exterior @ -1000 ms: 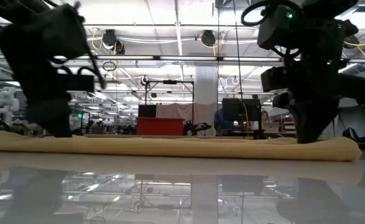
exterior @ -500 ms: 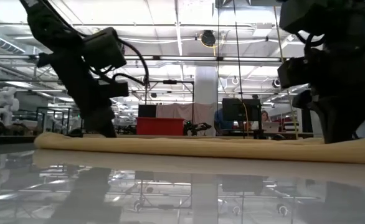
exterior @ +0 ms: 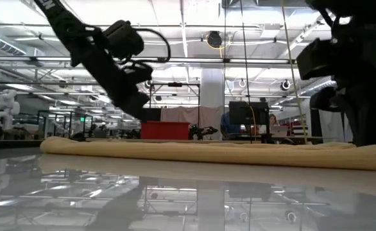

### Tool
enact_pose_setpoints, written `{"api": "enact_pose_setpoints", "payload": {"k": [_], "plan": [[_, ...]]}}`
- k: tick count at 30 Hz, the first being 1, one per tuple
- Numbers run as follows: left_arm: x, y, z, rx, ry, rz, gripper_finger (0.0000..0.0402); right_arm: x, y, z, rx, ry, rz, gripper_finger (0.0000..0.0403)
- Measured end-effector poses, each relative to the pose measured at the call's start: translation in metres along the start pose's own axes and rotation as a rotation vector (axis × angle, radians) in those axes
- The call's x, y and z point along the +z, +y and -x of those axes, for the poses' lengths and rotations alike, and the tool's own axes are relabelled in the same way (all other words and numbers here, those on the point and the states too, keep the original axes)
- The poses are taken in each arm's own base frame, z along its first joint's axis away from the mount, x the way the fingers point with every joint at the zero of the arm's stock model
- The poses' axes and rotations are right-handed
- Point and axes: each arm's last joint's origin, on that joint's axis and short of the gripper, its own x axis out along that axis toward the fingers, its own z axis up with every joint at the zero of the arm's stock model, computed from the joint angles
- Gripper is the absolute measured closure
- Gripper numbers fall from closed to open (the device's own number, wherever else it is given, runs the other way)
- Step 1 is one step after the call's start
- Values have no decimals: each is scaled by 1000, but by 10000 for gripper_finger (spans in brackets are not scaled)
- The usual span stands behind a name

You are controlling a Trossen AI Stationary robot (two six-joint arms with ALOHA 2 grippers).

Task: Roll towel
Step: Roll the yellow towel

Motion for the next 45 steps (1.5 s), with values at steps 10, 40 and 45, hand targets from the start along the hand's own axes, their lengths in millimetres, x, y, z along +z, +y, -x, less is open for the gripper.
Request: {"api": "enact_pose_setpoints", "payload": {"k": [10, 40, 45], "plan": [[16, -37, 49, -387, 60, 194, 389, 19, 8, 27, -126, -38, 156, 403], [44, -231, 82, -615, -440, -200, 208, -26, -18, 17, -293, 116, 697, 187], [56, -268, 56, -664, -453, -268, 207, -23, -15, 12, -211, 67, 715, 212]]}}
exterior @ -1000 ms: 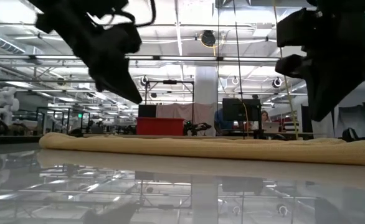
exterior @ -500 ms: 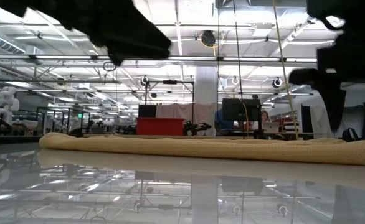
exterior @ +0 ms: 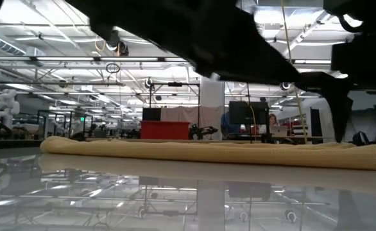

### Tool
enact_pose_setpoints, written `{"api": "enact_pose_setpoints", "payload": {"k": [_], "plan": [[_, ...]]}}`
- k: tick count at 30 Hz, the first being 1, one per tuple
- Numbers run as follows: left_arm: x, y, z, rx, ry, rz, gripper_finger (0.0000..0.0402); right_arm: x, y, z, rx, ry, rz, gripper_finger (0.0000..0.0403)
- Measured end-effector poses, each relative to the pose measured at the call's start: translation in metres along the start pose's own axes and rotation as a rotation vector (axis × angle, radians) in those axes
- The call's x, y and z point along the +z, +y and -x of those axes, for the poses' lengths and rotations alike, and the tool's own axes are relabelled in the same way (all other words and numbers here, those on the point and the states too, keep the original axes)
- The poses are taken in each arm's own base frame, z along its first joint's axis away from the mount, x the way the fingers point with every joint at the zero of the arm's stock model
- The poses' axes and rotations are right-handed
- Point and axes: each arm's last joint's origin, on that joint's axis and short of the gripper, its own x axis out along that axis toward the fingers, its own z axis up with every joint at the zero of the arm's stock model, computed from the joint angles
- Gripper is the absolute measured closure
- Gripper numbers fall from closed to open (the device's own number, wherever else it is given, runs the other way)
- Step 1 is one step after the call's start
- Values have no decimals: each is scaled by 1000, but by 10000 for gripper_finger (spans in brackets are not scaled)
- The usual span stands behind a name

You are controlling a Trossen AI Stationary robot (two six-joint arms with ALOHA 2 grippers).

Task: Roll towel
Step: Roll the yellow towel

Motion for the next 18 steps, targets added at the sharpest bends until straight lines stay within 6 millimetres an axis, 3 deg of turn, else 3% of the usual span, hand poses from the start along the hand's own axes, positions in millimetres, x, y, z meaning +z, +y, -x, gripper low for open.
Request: {"api": "enact_pose_setpoints", "payload": {"k": [8, 13, 18], "plan": [[-3, -14, -54, -93, -18, -39, 207, -4, 5, -9, 85, -37, -30, 253], [-5, -13, -70, -91, 19, -70, 207, -2, 5, -9, 85, -54, -79, 260], [-24, -3, -81, -89, 138, -75, 207, -2, 5, -9, 85, -54, -107, 251]]}}
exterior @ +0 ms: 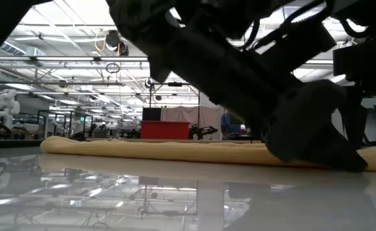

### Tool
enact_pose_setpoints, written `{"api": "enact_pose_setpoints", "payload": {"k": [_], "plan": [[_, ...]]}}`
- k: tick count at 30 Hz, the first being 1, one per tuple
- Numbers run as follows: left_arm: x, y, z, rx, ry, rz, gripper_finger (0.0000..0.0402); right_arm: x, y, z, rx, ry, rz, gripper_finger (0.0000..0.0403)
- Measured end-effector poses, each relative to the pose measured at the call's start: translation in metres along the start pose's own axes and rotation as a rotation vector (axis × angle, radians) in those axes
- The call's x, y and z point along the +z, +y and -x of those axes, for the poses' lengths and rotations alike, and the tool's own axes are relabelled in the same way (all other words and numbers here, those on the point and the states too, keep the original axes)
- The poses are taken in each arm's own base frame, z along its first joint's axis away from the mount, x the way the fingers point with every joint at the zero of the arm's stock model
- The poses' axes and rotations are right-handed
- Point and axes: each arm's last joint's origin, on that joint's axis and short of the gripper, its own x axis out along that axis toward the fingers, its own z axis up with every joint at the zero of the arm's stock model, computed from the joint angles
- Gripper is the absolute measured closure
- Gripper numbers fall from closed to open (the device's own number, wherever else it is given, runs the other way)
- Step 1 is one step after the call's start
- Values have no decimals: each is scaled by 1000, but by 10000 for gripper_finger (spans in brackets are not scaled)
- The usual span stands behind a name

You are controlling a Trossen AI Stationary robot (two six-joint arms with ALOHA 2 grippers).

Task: Roll towel
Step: Roll the yellow towel

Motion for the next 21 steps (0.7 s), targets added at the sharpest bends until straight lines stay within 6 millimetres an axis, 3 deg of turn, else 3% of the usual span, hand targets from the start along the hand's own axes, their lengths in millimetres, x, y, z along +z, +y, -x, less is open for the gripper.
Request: {"api": "enact_pose_setpoints", "payload": {"k": [5, 8, 15, 21], "plan": [[-1, 5, 1, 3, 28, -10, 213, -1, 0, 0, 0, 11, -27, 236], [-3, 7, 0, -38, 41, -41, 238, -2, 0, 3, 0, 40, -55, 229], [-4, 5, 1, -53, 58, -84, 386, 3, 1, 17, -2, 67, -131, 227], [-1, 10, 14, -56, 158, -145, 392, 11, 18, 33, 24, -99, -166, 227]]}}
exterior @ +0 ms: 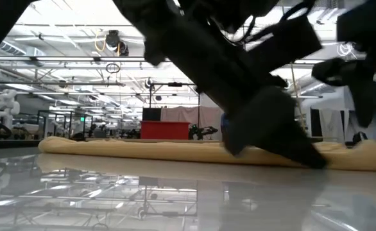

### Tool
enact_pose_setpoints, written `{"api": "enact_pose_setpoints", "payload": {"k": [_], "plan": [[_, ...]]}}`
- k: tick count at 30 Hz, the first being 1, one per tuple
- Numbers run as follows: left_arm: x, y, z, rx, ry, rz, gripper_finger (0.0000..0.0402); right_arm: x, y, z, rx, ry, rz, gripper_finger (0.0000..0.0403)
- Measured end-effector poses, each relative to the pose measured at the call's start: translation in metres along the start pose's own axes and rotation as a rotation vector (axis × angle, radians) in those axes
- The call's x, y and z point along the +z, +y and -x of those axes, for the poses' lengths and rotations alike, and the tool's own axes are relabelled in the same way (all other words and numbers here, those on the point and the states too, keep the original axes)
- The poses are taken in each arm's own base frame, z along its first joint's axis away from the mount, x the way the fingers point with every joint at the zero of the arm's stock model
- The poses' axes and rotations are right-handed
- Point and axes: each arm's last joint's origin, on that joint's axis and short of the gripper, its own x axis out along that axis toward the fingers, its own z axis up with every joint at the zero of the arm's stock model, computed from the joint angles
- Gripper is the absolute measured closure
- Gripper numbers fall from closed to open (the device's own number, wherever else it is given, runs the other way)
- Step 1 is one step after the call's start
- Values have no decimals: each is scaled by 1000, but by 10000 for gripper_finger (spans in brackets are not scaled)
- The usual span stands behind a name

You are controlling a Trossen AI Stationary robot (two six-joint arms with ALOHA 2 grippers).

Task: Roll towel
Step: Roll the yellow towel

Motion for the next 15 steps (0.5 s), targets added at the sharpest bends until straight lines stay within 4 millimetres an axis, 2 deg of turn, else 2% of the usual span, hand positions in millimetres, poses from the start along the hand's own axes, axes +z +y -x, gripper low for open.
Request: {"api": "enact_pose_setpoints", "payload": {"k": [6, 9, 15], "plan": [[3, 1, 22, -155, 82, -127, 396, 14, 29, -6, -61, -217, 16, 227], [3, -2, 31, -254, 107, -165, 396, 18, 37, -14, -101, -264, 9, 227], [2, -11, 44, -322, 183, -193, 396, 29, 48, -28, -119, -374, -33, 223]]}}
